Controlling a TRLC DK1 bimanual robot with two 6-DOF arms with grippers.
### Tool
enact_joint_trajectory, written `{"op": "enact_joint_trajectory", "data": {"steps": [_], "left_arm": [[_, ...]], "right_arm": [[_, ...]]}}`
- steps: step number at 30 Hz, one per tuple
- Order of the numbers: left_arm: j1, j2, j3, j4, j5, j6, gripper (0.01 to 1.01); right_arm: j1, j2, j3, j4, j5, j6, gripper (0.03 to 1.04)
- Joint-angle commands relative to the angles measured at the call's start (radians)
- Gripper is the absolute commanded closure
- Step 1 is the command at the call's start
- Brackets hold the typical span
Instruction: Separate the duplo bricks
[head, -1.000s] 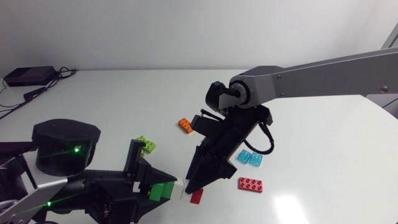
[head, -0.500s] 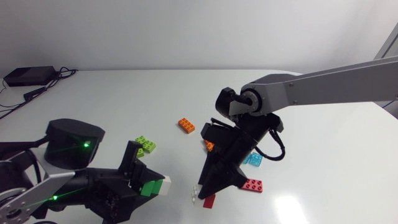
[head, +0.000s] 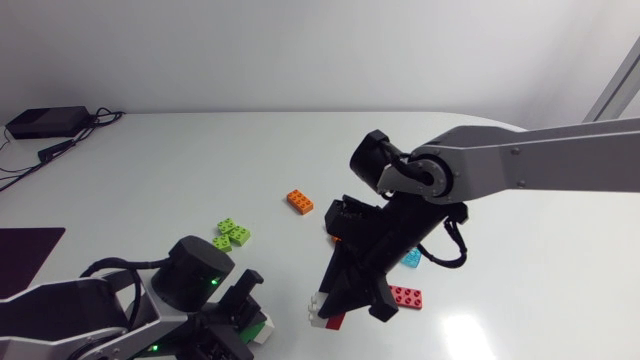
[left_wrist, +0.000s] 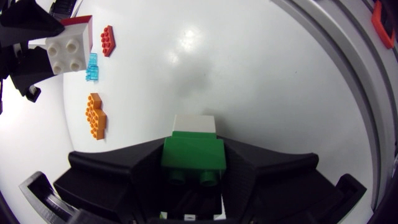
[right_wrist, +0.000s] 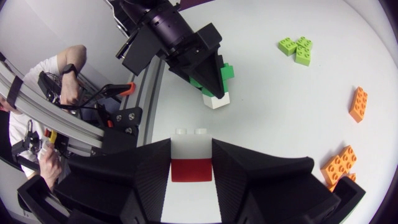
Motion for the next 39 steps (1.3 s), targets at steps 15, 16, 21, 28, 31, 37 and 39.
{"op": "enact_joint_trajectory", "data": {"steps": [15, 16, 21, 28, 31, 37, 39], "left_arm": [[0.044, -0.027, 0.039, 0.045, 0.018, -0.02, 0.062], [0.055, -0.041, 0.045, 0.045, 0.027, -0.02, 0.059], [0.119, -0.084, 0.085, 0.017, 0.053, -0.007, 0.056], [0.159, -0.138, 0.142, -0.013, 0.102, -0.01, 0.056], [0.155, -0.142, 0.143, -0.013, 0.115, -0.019, 0.056], [0.158, -0.148, 0.14, -0.013, 0.122, -0.019, 0.056], [0.161, -0.168, 0.151, -0.018, 0.136, -0.02, 0.056]], "right_arm": [[-0.002, -0.062, -0.057, 0.122, 0.024, 0.091, 0.85], [-0.005, -0.061, -0.055, 0.12, 0.024, 0.09, 0.85], [-0.014, -0.056, -0.051, 0.12, 0.021, 0.085, 0.85], [-0.018, -0.056, -0.043, 0.112, 0.013, 0.087, 0.85], [-0.018, -0.054, -0.04, 0.109, 0.012, 0.087, 0.85], [-0.018, -0.058, -0.034, 0.099, 0.01, 0.087, 0.85], [-0.018, -0.059, -0.026, 0.091, 0.001, 0.087, 0.85]]}}
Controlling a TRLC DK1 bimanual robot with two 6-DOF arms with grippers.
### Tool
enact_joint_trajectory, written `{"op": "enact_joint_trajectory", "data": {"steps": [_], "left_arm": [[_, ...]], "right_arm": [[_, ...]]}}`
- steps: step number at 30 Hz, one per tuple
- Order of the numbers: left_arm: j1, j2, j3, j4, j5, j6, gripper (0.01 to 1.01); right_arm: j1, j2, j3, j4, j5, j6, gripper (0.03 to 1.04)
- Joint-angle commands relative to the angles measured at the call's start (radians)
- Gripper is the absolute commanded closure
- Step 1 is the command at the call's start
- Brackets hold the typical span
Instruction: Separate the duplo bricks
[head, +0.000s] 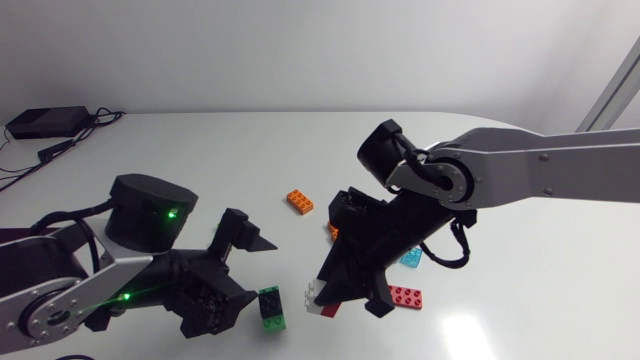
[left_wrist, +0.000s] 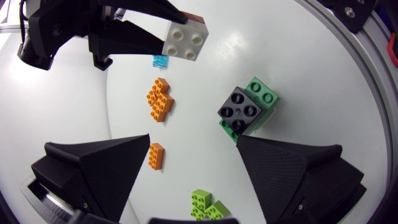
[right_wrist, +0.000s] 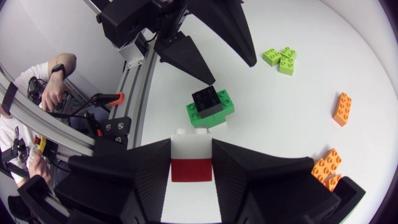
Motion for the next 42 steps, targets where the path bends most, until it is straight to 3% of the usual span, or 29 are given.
{"op": "enact_joint_trajectory", "data": {"steps": [1, 7, 15, 18, 27, 42], "left_arm": [[0.007, -0.043, 0.043, -0.025, 0.034, -0.021, 0.056], [-0.014, -0.102, 0.118, -0.146, 0.128, -0.083, 0.056], [-0.08, -0.139, 0.121, -0.15, 0.146, -0.137, 0.057], [-0.088, -0.141, 0.12, -0.15, 0.153, -0.137, 0.061], [-0.091, -0.118, 0.137, -0.152, 0.203, -0.172, 0.075], [-0.095, -0.092, 0.137, -0.152, 0.255, -0.198, 0.426]], "right_arm": [[-0.009, -0.001, 0.023, -0.029, -0.028, 0.011, 0.85], [-0.058, 0.045, 0.12, -0.123, -0.182, -0.031, 0.85], [-0.06, 0.136, 0.221, -0.273, -0.312, -0.135, 0.85], [-0.047, 0.162, 0.252, -0.328, -0.321, -0.18, 0.85], [0.0, 0.191, 0.283, -0.319, -0.32, -0.173, 0.85], [0.014, 0.194, 0.275, -0.307, -0.315, -0.17, 0.85]]}}
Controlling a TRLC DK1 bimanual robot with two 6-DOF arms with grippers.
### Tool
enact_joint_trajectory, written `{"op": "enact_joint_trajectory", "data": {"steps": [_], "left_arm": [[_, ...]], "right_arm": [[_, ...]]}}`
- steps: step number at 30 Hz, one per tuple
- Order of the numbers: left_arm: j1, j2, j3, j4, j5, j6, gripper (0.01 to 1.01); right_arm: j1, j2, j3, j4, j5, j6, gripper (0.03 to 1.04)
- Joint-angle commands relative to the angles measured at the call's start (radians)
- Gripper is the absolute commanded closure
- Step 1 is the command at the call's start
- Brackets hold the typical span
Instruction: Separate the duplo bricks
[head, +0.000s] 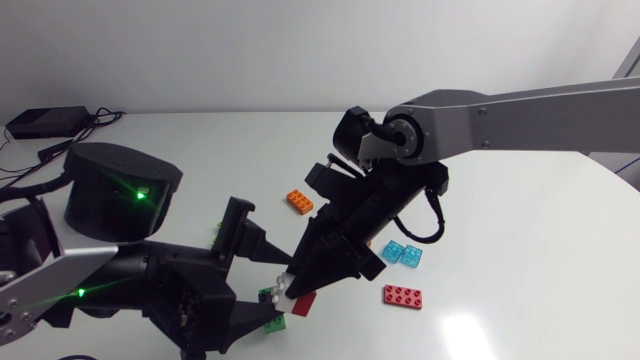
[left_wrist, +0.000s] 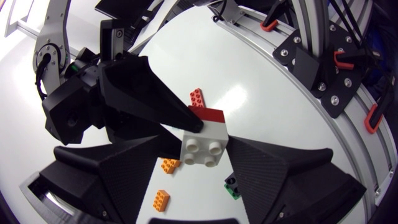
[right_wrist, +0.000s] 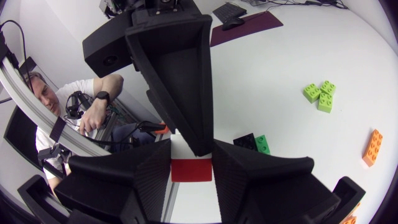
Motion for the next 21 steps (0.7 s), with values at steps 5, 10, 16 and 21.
{"op": "enact_joint_trajectory", "data": {"steps": [5, 10, 16, 21], "left_arm": [[-0.012, 0.013, 0.017, -0.006, 0.018, -0.027, 0.52], [-0.012, 0.004, 0.012, -0.006, 0.025, -0.027, 0.744], [-0.013, 0.002, 0.01, -0.008, 0.023, -0.027, 0.756], [0.002, 0.002, 0.02, -0.011, 0.022, -0.027, 0.757]], "right_arm": [[0.006, 0.017, 0.005, 0.004, -0.008, -0.015, 0.85], [-0.003, 0.006, -0.004, 0.007, -0.008, -0.015, 0.85], [-0.013, -0.014, -0.015, 0.007, -0.006, -0.019, 0.41], [-0.037, -0.058, -0.042, 0.007, 0.001, -0.021, 0.07]]}}
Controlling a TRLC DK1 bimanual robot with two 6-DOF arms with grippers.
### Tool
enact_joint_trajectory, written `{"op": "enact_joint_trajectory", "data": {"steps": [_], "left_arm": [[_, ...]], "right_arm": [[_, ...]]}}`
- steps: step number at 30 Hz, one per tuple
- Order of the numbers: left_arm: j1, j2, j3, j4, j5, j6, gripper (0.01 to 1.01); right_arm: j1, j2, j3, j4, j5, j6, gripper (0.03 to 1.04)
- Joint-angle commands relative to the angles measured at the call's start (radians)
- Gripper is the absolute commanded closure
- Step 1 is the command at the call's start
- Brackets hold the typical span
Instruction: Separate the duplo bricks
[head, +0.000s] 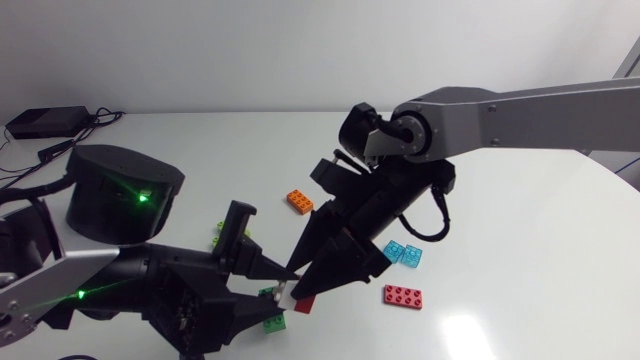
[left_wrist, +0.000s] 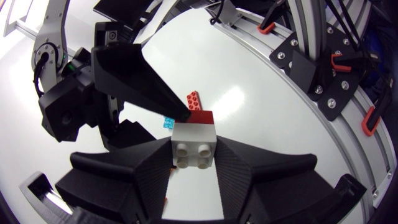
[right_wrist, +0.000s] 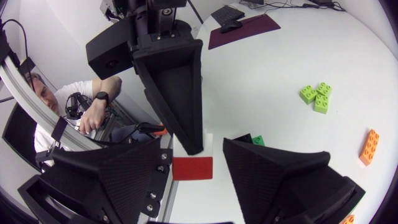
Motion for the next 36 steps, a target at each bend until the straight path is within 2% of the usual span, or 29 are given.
{"op": "enact_joint_trajectory", "data": {"steps": [1, 4, 6, 8, 10, 14, 17, 25, 36], "left_arm": [[0.016, 0.002, 0.023, -0.002, 0.011, -0.022, 0.757], [0.03, 0.011, 0.024, -0.005, 0.012, -0.023, 0.757], [0.039, 0.019, 0.026, -0.002, 0.014, -0.043, 0.756], [0.045, 0.029, 0.027, 0.018, 0.023, -0.084, 0.756], [0.05, 0.045, 0.026, 0.061, 0.026, -0.137, 0.756], [0.051, 0.083, 0.015, 0.156, 0.025, -0.232, 0.756], [0.051, 0.094, 0.01, 0.198, 0.025, -0.276, 0.756], [0.061, 0.112, 0.014, 0.202, -0.038, -0.296, 0.756], [0.085, 0.135, 0.038, 0.21, -0.07, -0.302, 0.757]], "right_arm": [[-0.02, -0.054, -0.046, 0.009, 0.017, -0.018, 0.07], [-0.032, -0.125, -0.102, 0.081, 0.084, 0.025, 0.07], [-0.01, -0.191, -0.174, 0.219, 0.19, 0.117, 0.07], [0.051, -0.254, -0.252, 0.37, 0.337, 0.214, 0.07], [0.14, -0.294, -0.321, 0.485, 0.514, 0.263, 0.07], [0.263, -0.332, -0.393, 0.604, 0.751, 0.289, 0.07], [0.269, -0.353, -0.411, 0.641, 0.816, 0.291, 0.07], [0.276, -0.444, -0.441, 0.713, 0.978, 0.306, 0.07], [0.327, -0.467, -0.48, 0.721, 1.034, 0.295, 0.13]]}}
